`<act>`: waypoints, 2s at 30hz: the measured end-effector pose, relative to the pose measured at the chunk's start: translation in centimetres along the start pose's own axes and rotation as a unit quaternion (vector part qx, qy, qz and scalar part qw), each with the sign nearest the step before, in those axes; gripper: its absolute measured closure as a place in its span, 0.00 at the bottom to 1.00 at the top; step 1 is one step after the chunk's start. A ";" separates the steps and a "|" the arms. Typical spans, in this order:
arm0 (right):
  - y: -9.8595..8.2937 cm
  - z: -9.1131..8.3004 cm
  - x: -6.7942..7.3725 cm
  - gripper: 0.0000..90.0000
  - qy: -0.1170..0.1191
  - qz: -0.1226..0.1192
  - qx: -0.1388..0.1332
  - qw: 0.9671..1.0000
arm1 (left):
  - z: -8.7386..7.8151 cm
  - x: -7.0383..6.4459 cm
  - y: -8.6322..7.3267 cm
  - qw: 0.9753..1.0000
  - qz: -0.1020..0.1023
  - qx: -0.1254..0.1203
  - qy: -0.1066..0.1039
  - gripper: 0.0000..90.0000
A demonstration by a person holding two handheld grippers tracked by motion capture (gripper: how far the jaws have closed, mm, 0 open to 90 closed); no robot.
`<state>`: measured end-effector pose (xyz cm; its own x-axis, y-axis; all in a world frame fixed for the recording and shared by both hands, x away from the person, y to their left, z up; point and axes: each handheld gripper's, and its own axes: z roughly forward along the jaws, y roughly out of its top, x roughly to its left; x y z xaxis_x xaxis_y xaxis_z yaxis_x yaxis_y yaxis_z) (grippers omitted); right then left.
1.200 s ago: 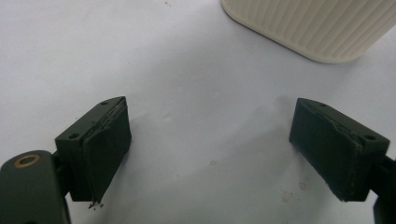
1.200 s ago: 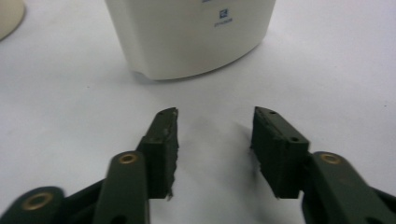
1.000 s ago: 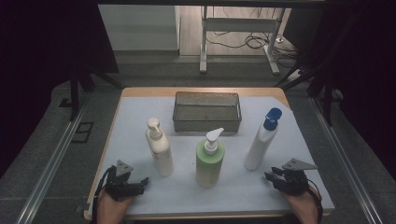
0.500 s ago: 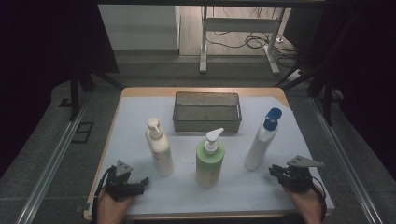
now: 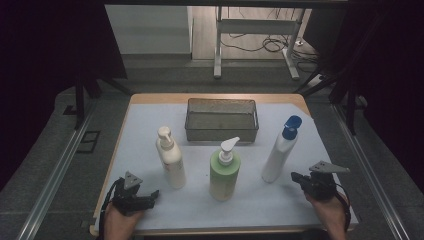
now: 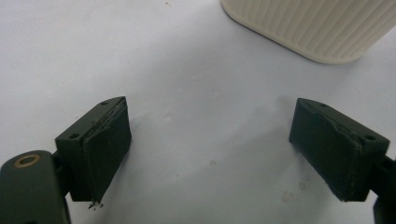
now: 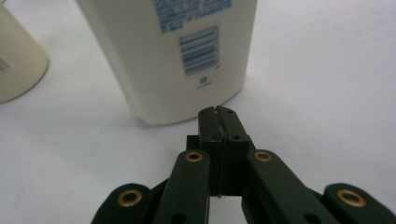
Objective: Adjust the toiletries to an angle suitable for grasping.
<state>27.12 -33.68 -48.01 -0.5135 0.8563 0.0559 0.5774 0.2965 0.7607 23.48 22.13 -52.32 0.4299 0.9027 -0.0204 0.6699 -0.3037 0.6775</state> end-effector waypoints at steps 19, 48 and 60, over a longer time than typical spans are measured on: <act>2.4 2.5 -1.8 0.98 -0.001 0.031 -0.009 0.999 | 0.0 0.0 0.0 1.000 -0.001 -0.001 0.001 0.14; 2.9 4.4 -3.1 0.99 0.015 0.054 0.010 0.998 | 0.0 0.0 0.0 1.000 -0.001 0.000 0.001 0.14; 3.1 5.5 -3.4 0.99 0.007 0.070 0.011 0.997 | 0.0 0.0 0.0 1.000 -0.001 0.000 0.001 0.14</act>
<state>34.15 -33.38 -49.36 -0.4354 0.8839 0.1705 0.6583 0.1835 0.7300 23.48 22.11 -52.32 0.4272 0.9039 -0.0206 0.6707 -0.3015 0.6777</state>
